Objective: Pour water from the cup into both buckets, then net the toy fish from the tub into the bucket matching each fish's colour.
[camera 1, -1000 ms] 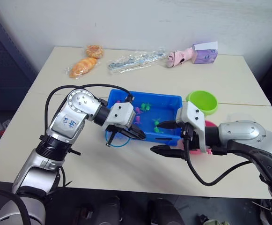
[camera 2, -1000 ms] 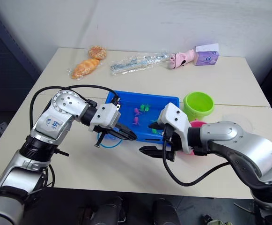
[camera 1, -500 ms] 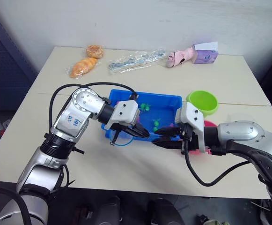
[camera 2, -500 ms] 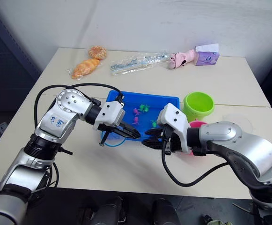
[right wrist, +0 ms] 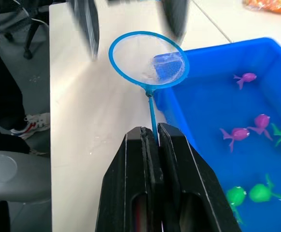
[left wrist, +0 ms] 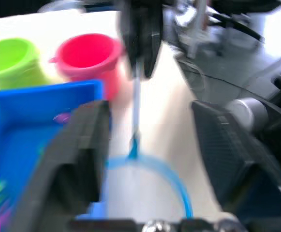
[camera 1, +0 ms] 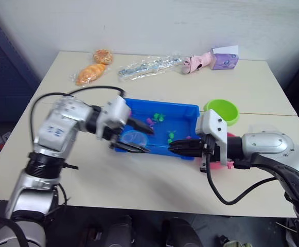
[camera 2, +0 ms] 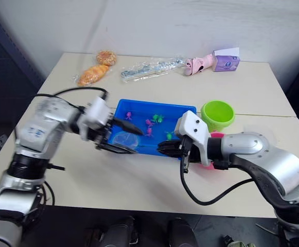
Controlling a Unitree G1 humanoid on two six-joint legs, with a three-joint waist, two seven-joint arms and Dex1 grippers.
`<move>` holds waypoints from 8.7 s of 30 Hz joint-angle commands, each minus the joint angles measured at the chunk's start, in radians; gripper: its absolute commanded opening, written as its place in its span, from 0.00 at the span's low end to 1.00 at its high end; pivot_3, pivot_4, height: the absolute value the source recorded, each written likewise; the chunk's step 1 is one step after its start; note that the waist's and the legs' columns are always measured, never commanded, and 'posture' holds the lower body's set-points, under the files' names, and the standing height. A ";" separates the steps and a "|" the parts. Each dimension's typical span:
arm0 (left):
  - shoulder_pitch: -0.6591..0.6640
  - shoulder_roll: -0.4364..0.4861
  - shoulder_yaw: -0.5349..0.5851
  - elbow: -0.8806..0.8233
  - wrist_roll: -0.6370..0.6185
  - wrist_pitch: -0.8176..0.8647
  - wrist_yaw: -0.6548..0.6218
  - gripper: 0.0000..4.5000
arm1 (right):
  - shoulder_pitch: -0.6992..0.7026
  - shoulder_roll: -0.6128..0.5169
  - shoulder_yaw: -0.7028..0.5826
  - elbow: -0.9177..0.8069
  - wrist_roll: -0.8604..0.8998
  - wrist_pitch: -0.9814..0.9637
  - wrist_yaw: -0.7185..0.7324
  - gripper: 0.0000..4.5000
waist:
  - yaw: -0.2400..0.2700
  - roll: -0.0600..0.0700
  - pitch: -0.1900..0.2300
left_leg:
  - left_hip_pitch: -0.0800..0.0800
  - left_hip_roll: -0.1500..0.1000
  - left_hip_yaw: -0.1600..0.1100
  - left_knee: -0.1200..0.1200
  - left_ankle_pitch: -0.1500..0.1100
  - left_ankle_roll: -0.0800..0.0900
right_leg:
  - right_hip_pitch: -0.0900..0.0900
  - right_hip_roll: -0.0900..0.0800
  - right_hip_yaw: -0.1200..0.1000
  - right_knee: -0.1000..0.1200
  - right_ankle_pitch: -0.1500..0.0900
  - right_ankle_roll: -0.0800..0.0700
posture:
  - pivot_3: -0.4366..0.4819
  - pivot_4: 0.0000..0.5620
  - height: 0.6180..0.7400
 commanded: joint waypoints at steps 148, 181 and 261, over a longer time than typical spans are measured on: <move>0.220 -0.083 0.055 0.057 -0.016 -0.007 0.146 0.99 | -0.270 -0.007 0.181 0.485 -0.767 -0.252 0.555 0.00 | -0.022 0.001 0.001 | 0.000 -0.001 0.000 0.003 0.001 -0.002 | -0.002 -0.001 0.001 0.011 0.000 0.000 | 0.48 0.27 1.00; 0.105 -0.160 -0.017 0.147 -0.006 -0.024 0.077 0.99 | 0.713 0.099 -0.824 -0.002 -0.580 -0.625 0.257 0.00 | 0.003 0.001 0.001 | 0.002 -0.001 0.000 0.001 0.001 -0.002 | 0.002 0.001 0.000 0.008 0.000 0.001 | 0.48 0.27 1.00; 0.177 -0.053 0.175 0.243 -0.016 -0.041 0.203 0.99 | 0.452 0.077 -0.194 -0.082 -0.271 -0.414 -0.337 0.00 | 0.003 0.001 0.001 | 0.010 0.001 0.004 -0.001 0.001 -0.002 | 0.003 0.000 0.006 0.007 -0.001 0.001 | 0.48 0.27 1.00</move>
